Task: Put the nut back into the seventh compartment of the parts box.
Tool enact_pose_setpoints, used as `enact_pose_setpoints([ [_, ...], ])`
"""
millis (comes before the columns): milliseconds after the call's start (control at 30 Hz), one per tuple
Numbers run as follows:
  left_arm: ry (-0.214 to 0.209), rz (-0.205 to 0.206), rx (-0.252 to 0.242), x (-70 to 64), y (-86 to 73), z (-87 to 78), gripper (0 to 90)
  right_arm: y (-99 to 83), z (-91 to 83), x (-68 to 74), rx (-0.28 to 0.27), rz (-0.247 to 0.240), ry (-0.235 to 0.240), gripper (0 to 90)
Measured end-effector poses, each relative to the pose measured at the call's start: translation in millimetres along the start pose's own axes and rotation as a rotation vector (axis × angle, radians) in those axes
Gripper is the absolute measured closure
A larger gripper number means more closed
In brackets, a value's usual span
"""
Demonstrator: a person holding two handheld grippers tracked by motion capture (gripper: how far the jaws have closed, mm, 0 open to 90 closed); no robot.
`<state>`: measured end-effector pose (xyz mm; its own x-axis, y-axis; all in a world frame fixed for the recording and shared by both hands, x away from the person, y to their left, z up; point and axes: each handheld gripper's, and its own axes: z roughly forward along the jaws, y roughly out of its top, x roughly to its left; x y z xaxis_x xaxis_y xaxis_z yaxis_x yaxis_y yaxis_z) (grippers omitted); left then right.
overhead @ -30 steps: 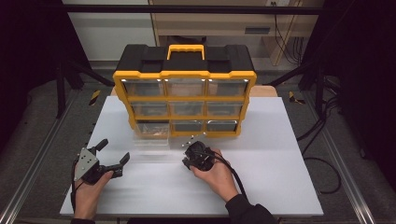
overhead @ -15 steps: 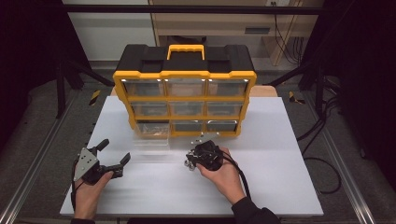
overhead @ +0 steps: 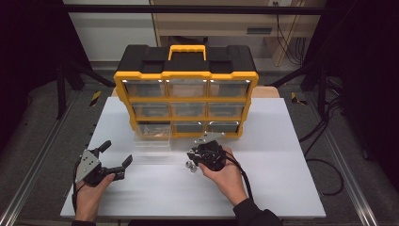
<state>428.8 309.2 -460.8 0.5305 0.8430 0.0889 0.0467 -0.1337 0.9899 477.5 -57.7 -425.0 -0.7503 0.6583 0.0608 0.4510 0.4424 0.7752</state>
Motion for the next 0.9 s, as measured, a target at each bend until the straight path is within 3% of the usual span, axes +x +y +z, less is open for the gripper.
enact_pose_setpoints([
  [467, -0.005, 0.0, 0.001, -0.2, -0.1, 0.3, 3.6, 12.7, -4.9, 3.5, -0.036, -0.031, -0.007, 70.1],
  [900, -0.012, 0.002, 0.002, -0.9, -0.2, 0.3, 3.6, 39.6, -7.4, 13.2, -0.091, -0.044, 0.003, 70.1],
])
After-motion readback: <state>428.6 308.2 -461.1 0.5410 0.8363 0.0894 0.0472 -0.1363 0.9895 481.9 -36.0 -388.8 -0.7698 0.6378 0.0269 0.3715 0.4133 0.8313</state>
